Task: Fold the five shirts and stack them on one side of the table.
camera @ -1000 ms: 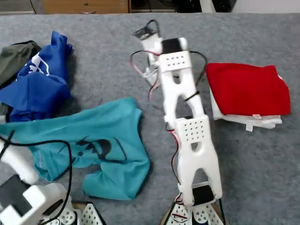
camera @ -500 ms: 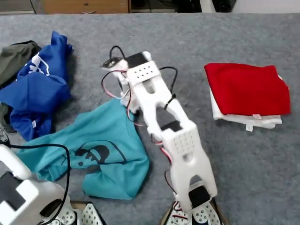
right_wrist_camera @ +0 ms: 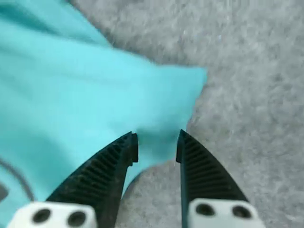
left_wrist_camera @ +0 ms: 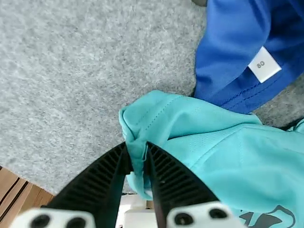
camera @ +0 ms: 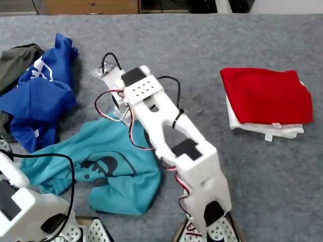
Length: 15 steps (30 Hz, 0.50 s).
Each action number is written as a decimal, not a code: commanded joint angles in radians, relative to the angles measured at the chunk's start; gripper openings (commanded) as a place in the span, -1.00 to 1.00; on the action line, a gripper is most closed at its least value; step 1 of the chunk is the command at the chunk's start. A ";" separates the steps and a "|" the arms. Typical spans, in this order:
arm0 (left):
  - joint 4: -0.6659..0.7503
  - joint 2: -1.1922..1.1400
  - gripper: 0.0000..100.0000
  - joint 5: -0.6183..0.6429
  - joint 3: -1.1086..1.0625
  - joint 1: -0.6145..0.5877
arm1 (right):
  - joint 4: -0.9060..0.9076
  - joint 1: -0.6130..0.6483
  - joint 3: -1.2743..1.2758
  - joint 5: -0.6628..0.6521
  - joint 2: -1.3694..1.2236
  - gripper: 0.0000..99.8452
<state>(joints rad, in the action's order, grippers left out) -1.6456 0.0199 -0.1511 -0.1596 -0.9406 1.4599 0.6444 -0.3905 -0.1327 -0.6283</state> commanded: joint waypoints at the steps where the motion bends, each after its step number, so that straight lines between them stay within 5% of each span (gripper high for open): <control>1: 0.009 0.005 -0.96 -0.009 0.000 -0.002 | -0.014 0.010 -0.019 0.005 -0.091 -0.72; 7: 0.009 0.005 -0.96 -0.011 0.000 -0.008 | 0.097 -0.007 -0.082 0.000 -0.157 -0.96; 15: 0.009 0.005 -0.96 -0.052 0.002 -0.009 | 0.239 -0.021 0.010 -0.124 0.036 -0.97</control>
<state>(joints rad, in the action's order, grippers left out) -1.6456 0.0199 -0.1956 -0.1596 -0.9421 1.6640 0.6352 -0.4258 -0.2279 -0.7311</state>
